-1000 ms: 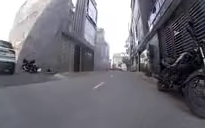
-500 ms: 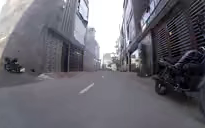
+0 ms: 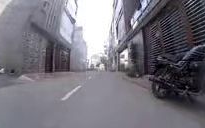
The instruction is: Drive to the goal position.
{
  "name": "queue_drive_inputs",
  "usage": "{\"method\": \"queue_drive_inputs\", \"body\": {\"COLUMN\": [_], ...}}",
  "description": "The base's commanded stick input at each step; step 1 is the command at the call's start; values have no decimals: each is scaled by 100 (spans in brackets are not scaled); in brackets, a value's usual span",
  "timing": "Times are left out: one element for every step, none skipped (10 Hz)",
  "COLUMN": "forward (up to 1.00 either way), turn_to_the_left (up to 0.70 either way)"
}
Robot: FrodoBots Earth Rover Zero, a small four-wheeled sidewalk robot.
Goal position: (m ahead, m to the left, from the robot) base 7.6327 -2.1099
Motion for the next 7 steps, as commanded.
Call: {"method": "queue_drive_inputs", "body": {"forward": [100, 100, 100, 100, 100, 100, 100], "turn_to_the_left": [0, 0, 0, 0, 0, -27, -27]}}
